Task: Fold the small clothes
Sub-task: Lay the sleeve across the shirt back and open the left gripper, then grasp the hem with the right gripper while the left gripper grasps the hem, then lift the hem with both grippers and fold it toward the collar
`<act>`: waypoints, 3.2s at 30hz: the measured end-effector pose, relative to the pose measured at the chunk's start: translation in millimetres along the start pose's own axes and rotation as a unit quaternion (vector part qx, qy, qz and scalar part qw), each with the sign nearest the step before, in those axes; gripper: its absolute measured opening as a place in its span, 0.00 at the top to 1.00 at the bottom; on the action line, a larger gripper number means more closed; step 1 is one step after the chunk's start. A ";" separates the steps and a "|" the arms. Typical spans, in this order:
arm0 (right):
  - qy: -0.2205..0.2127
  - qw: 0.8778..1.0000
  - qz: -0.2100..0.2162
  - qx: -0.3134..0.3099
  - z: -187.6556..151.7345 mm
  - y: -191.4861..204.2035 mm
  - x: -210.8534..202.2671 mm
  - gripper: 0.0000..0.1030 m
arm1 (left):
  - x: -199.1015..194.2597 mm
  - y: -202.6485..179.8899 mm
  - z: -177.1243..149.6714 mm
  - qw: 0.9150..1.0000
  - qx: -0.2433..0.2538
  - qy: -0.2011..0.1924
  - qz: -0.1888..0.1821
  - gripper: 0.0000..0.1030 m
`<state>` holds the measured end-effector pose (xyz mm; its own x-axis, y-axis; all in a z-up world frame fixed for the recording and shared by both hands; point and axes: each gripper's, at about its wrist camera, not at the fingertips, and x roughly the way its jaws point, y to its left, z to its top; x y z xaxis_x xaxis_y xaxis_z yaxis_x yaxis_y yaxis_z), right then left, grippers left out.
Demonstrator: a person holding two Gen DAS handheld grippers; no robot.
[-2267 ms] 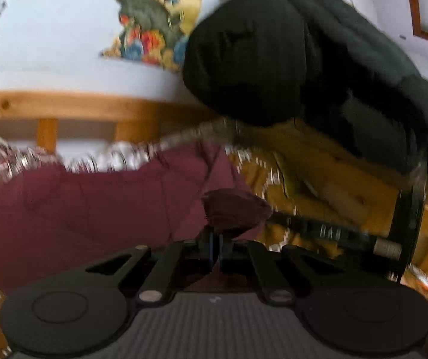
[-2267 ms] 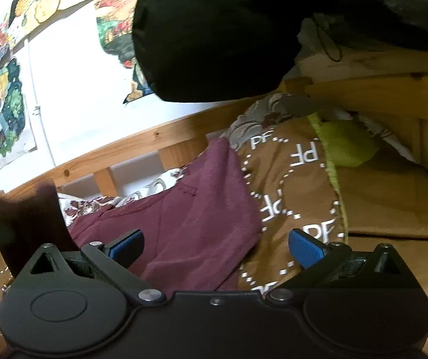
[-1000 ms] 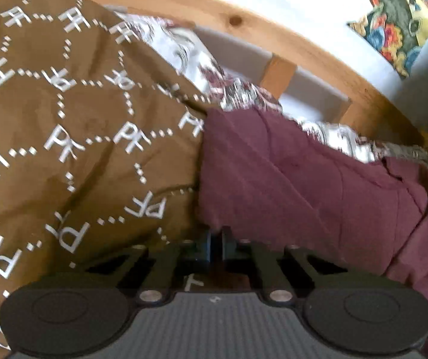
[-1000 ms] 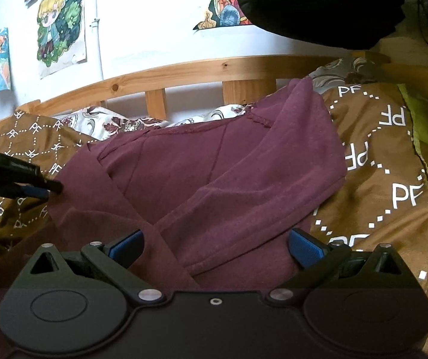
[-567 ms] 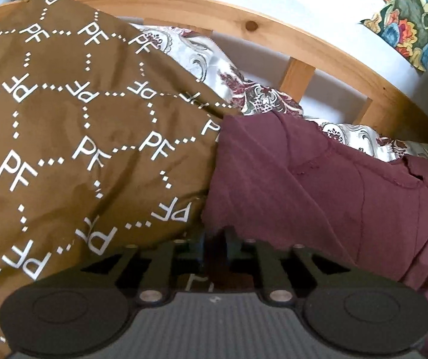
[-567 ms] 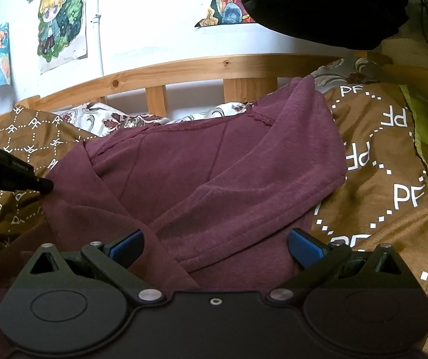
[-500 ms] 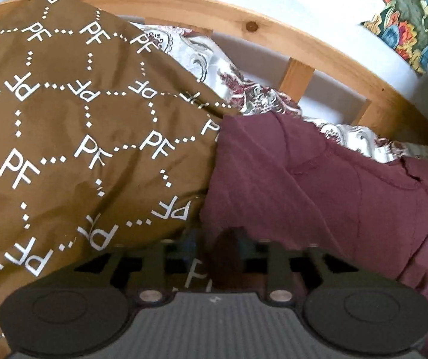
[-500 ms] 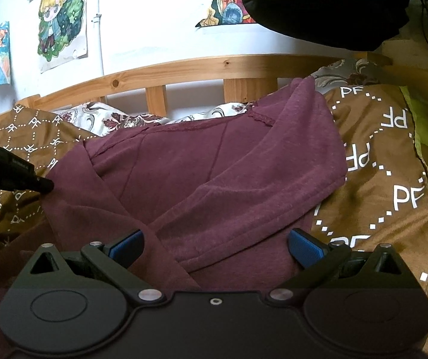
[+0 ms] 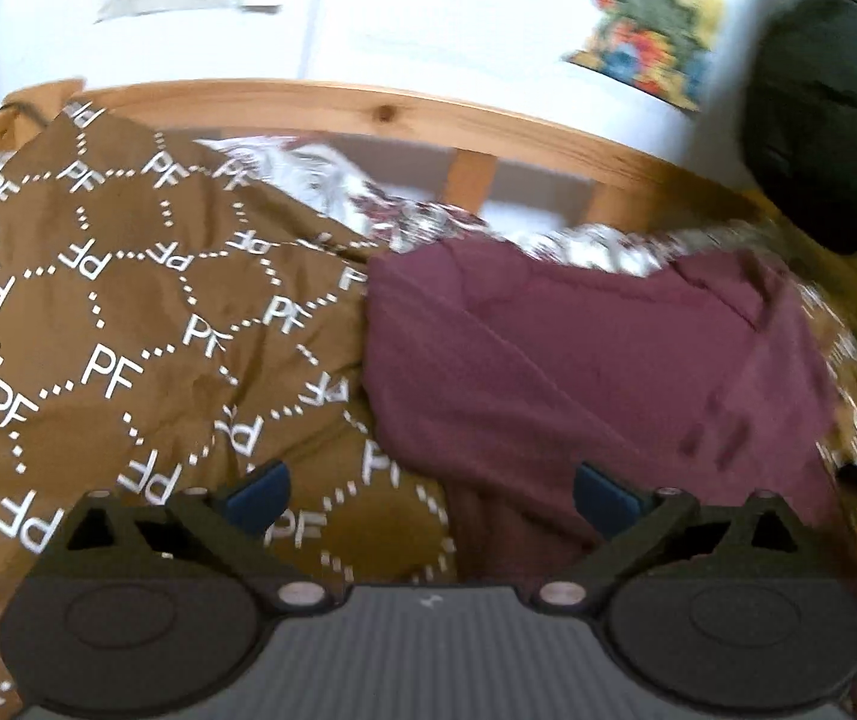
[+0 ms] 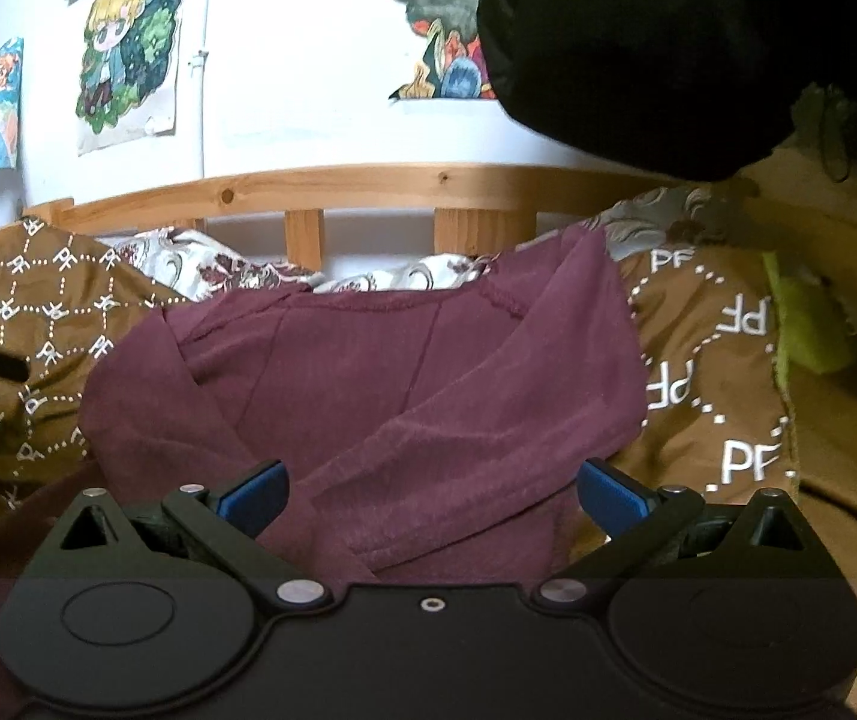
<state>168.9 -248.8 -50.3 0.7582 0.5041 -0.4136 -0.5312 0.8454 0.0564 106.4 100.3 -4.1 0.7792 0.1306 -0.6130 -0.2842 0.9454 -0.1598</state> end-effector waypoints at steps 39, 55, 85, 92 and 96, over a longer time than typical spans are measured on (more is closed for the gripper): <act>0.237 0.928 -0.057 -0.281 -84.1 62.1 -82.0 0.57 | -38.7 -53.9 -98.8 0.951 0.179 0.148 -0.205 0.01; 0.088 0.995 -0.007 -0.050 -45.8 18.7 -108.7 0.90 | -17.8 -79.0 -111.4 0.955 0.233 0.139 -0.123 0.00; 0.031 0.997 -0.040 -0.064 -41.3 34.3 -143.6 0.93 | -89.7 -48.2 -81.8 0.979 0.201 -0.041 -0.016 0.96; -0.015 0.997 -0.033 -0.064 -19.8 56.4 -194.1 0.95 | -142.2 -23.4 -52.8 0.977 0.183 -0.096 -0.045 0.96; -0.029 0.996 -0.016 -0.077 -14.4 71.8 -230.3 0.95 | -174.7 -8.7 -49.6 0.977 0.183 -0.099 -0.052 0.96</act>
<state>-49.3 -306.7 35.9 0.7941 0.4895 -0.3603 -0.5542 0.8265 -0.0986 -55.0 54.5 66.0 0.8963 0.0494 -0.4407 -0.0076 0.9953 0.0961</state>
